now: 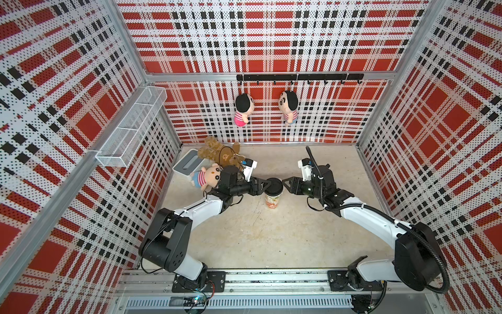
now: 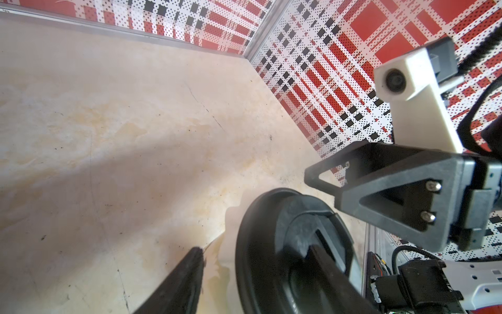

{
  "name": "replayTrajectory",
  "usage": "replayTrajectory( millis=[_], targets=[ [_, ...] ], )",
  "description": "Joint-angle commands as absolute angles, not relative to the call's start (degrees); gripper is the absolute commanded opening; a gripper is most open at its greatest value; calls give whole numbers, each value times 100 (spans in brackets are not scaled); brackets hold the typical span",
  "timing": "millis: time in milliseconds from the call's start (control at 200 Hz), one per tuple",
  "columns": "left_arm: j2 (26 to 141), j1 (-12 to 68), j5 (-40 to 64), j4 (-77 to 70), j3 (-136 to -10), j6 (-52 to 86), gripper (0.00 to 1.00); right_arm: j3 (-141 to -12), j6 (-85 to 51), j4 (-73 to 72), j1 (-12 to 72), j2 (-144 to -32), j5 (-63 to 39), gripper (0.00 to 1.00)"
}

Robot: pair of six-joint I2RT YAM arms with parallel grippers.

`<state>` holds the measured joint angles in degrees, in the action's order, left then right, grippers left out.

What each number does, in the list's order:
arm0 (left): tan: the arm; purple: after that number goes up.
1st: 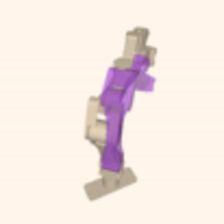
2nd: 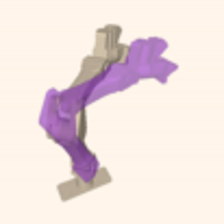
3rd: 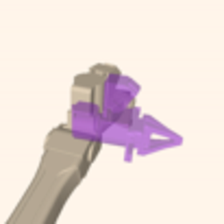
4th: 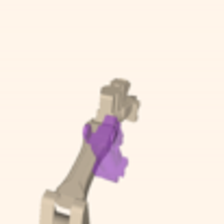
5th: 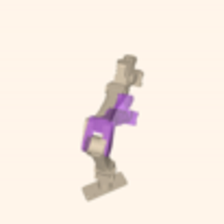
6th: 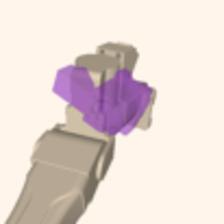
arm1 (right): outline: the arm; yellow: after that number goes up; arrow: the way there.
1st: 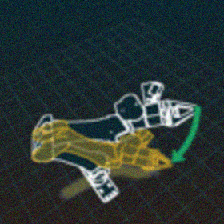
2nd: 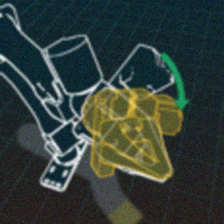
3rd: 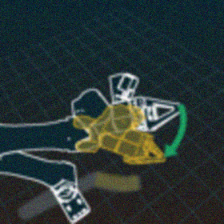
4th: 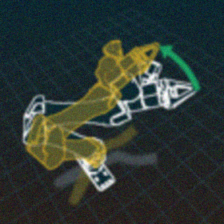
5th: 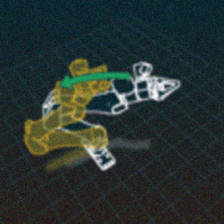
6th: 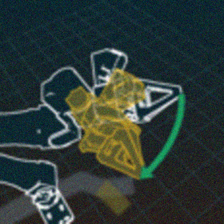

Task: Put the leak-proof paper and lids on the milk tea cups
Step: Secure the cup lid on the cup.

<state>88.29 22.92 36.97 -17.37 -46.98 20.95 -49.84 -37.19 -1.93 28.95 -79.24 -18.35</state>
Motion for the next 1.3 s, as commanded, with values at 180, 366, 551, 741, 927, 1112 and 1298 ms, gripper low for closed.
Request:
replayTrajectory(
  millis=[180, 366, 551, 741, 927, 1112, 1298],
  targets=[
    [9184, 2294, 3129, -501, -4447, 1794, 64, -4842, -3848, -326, 2891, -8218, -2021, 50],
    [9171, 2294, 3129, -501, -4445, 1798, 64, -4563, -3836, 366, 3033, -8217, -1546, 44],
    [9163, 2285, 3112, -501, -4432, 1815, 64, -4287, -3850, 1205, 3186, -8340, -853, 35],
    [9171, 2268, 3094, -509, -4406, 1841, 64, -3795, -4002, 1200, 3207, -8449, -738, 28],
    [9166, 2224, 3094, -570, -4333, 1870, 64, -3314, -4149, 949, 3243, -8609, -693, 24],
    [9211, 2216, 3094, -571, -4346, 1872, 63, -4104, -3790, 944, 3243, -8056, -662, 31],
    [9220, 2224, 3092, -571, -4337, 1872, 63, -5304, -3356, 825, 3221, -7837, -764, 47]
  ],
)
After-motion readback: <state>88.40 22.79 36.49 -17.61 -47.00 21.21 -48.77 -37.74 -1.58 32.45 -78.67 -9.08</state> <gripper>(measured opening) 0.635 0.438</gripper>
